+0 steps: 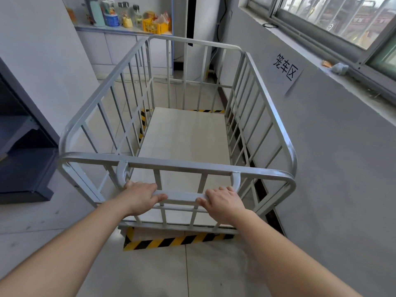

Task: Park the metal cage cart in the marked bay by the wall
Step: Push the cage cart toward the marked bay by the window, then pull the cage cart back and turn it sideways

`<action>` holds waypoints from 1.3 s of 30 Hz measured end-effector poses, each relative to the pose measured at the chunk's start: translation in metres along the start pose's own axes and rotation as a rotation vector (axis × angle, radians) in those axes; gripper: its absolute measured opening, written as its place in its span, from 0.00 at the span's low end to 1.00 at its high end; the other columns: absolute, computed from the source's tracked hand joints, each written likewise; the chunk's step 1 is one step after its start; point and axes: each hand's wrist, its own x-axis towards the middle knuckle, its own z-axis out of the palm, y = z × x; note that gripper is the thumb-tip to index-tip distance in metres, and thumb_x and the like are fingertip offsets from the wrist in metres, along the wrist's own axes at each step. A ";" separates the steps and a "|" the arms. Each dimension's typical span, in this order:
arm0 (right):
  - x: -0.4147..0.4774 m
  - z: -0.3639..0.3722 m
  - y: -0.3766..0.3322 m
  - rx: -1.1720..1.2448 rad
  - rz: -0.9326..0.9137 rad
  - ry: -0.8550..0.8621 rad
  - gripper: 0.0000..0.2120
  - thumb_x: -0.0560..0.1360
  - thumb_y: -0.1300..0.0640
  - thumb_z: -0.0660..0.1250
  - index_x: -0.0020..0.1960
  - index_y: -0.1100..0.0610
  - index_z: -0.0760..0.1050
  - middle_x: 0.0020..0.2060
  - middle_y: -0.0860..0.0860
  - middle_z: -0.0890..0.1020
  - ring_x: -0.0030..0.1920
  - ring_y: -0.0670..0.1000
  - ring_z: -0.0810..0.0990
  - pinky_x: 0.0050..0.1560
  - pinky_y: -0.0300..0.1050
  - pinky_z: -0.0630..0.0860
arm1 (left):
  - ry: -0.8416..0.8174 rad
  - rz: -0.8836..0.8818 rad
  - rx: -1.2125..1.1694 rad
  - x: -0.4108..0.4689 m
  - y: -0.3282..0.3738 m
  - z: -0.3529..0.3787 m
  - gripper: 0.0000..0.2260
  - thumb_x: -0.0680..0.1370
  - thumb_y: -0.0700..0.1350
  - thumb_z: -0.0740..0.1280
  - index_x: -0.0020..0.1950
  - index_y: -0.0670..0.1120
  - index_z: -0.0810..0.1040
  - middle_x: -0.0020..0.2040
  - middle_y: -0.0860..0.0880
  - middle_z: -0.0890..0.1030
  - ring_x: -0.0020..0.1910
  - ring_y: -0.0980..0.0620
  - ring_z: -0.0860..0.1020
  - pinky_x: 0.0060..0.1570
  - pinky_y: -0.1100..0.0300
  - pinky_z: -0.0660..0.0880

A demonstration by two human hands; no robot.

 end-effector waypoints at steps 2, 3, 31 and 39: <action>0.008 -0.004 0.002 0.000 0.003 -0.002 0.26 0.79 0.35 0.44 0.51 0.53 0.71 0.49 0.52 0.79 0.53 0.54 0.73 0.62 0.52 0.64 | 0.000 0.002 0.000 0.008 -0.002 -0.003 0.19 0.79 0.64 0.48 0.47 0.52 0.69 0.43 0.53 0.75 0.45 0.51 0.73 0.58 0.49 0.63; 0.012 -0.006 0.003 -0.004 0.004 -0.002 0.26 0.79 0.35 0.44 0.51 0.53 0.71 0.49 0.53 0.79 0.53 0.55 0.73 0.62 0.52 0.64 | 0.002 0.005 0.000 0.012 -0.003 -0.006 0.19 0.79 0.64 0.48 0.47 0.52 0.69 0.43 0.53 0.75 0.45 0.51 0.73 0.57 0.49 0.63; 0.043 -0.086 0.147 0.159 -0.088 0.249 0.18 0.81 0.47 0.56 0.66 0.54 0.71 0.61 0.51 0.76 0.63 0.53 0.69 0.62 0.48 0.68 | 0.144 0.001 0.002 0.134 0.142 -0.088 0.11 0.79 0.56 0.61 0.54 0.52 0.76 0.55 0.50 0.77 0.54 0.50 0.74 0.53 0.54 0.73; 0.048 -0.107 0.302 0.004 0.009 0.105 0.18 0.82 0.54 0.54 0.69 0.56 0.70 0.69 0.52 0.70 0.71 0.54 0.64 0.69 0.47 0.63 | 0.024 0.116 0.113 0.203 0.269 -0.047 0.23 0.80 0.58 0.57 0.73 0.52 0.63 0.67 0.48 0.70 0.67 0.47 0.68 0.66 0.50 0.63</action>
